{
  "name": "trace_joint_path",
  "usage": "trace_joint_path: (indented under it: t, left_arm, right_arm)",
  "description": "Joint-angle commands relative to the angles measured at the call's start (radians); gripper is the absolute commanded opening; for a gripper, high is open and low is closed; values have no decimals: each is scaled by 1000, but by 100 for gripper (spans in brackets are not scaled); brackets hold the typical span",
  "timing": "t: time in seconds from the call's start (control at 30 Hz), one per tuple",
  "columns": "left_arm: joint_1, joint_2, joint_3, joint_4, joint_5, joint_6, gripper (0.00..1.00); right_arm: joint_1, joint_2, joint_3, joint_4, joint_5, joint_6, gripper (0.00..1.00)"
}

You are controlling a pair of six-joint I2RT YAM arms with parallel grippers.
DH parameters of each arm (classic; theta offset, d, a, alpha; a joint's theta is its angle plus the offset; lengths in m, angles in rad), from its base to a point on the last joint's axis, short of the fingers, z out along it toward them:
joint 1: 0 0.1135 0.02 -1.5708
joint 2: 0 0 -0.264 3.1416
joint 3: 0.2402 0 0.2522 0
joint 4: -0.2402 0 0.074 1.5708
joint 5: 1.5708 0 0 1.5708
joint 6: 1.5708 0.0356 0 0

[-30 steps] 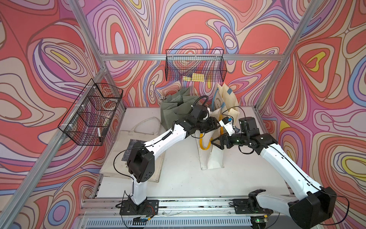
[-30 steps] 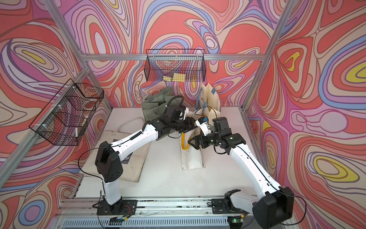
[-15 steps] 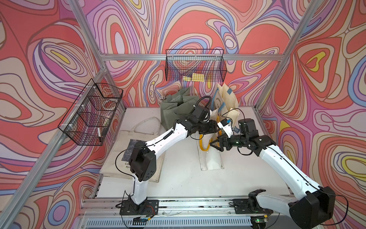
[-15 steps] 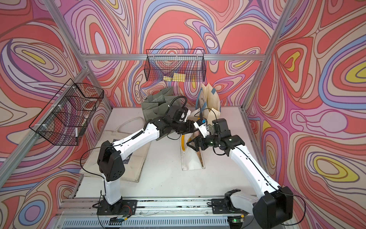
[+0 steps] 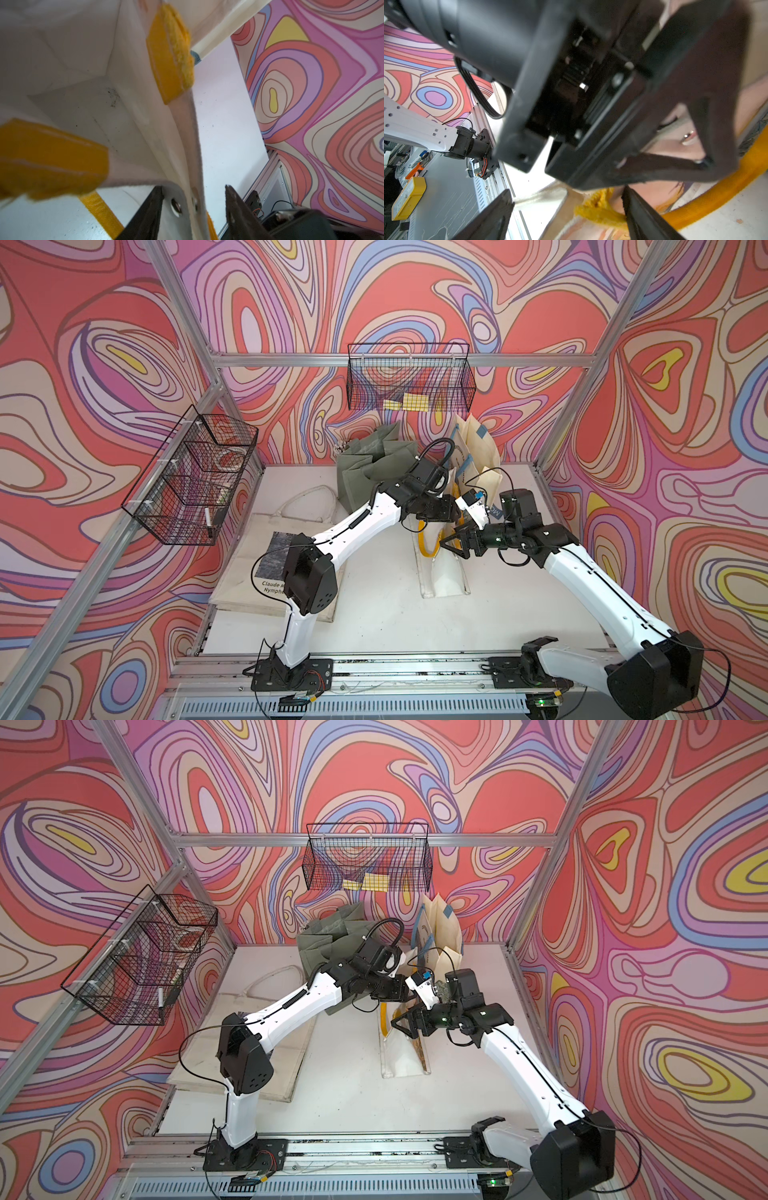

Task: Put away the canvas bag
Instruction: Press the canvas bag at the center of the board.

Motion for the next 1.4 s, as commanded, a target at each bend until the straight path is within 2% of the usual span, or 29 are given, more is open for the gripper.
trace_joint_path:
  t: [0.0, 0.07, 0.3, 0.33, 0.63, 0.93, 1.13, 1.37]
  left_arm:
    - [-15, 22, 39, -96, -33, 42, 47]
    - [-15, 25, 46, -112, -38, 45, 40]
    - [-15, 27, 71, -150, -47, 38, 1]
    - [-15, 26, 72, -148, -48, 33, 0]
    - [-15, -73, 44, -104, -90, -11, 0]
    - [8, -265, -145, -57, -195, -122, 0]
    - [22, -392, -259, 15, -244, -241, 0]
    - [24, -457, -321, 52, -321, -413, 0]
  right_arm:
    - [8, -13, 13, -25, -22, -17, 86]
    - [8, -18, 17, -36, -18, -20, 86]
    - [8, -24, 49, -98, 1, -31, 86]
    - [8, -25, 60, -119, 10, -43, 86]
    - [8, -77, 115, -208, 120, -101, 92]
    - [6, -171, 119, -199, 191, -93, 98]
    - [7, -228, 79, -161, 133, -105, 98]
    - [9, -383, -86, -16, 42, -150, 98]
